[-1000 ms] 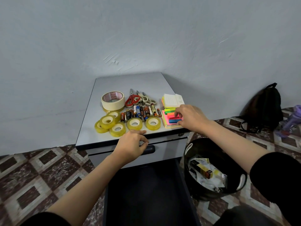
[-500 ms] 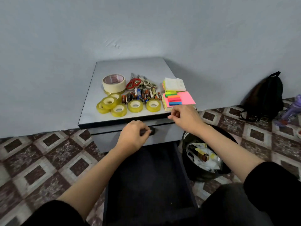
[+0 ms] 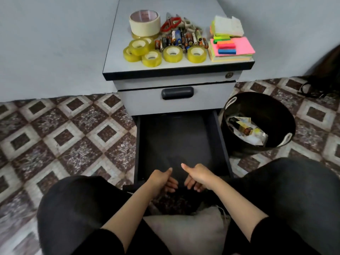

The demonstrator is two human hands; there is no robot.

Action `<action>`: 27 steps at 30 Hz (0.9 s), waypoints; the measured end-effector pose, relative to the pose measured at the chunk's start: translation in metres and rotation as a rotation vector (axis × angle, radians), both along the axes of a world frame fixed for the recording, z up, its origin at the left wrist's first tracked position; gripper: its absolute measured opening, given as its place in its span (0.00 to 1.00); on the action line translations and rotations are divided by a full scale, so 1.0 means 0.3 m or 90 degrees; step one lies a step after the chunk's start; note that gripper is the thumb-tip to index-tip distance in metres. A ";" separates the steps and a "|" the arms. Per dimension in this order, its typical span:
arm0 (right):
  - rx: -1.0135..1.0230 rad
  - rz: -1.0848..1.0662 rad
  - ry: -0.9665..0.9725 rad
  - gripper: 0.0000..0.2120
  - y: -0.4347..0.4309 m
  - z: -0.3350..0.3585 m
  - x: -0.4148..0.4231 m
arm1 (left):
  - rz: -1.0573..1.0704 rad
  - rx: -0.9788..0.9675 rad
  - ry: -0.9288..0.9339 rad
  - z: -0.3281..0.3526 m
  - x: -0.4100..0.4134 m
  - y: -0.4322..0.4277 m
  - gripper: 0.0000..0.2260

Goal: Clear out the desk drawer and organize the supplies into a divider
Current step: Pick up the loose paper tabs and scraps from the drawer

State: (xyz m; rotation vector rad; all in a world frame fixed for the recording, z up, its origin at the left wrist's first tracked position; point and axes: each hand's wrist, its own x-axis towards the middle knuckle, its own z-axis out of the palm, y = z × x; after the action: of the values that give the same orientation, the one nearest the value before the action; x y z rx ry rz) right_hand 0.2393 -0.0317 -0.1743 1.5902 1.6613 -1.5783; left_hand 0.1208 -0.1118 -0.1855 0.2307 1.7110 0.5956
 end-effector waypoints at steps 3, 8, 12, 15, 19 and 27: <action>-0.097 0.031 -0.088 0.39 -0.025 -0.016 0.016 | -0.079 -0.117 -0.097 -0.006 -0.009 -0.025 0.31; -0.153 0.032 -0.187 0.42 -0.012 -0.040 0.047 | -0.118 -0.222 -0.102 -0.067 -0.003 -0.045 0.34; -0.105 0.040 -0.206 0.36 -0.021 -0.073 0.063 | -0.109 -0.216 -0.029 -0.093 0.030 -0.039 0.32; -0.088 -0.042 -0.176 0.34 -0.043 -0.100 0.060 | -0.058 -0.180 -0.007 -0.097 0.036 -0.049 0.29; -0.041 -0.143 -0.140 0.29 -0.053 -0.108 0.072 | 0.012 -0.127 0.025 -0.086 0.063 -0.046 0.27; 0.023 -0.233 -0.071 0.24 0.003 -0.087 0.066 | 0.085 -0.059 0.035 -0.088 0.052 0.010 0.22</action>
State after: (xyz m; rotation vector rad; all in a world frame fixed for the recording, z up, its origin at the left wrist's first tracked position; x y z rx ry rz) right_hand 0.2591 -0.0307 -0.2005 2.0522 1.4066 -1.5949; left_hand 0.1365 -0.1087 -0.2119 0.0683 1.8123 0.6102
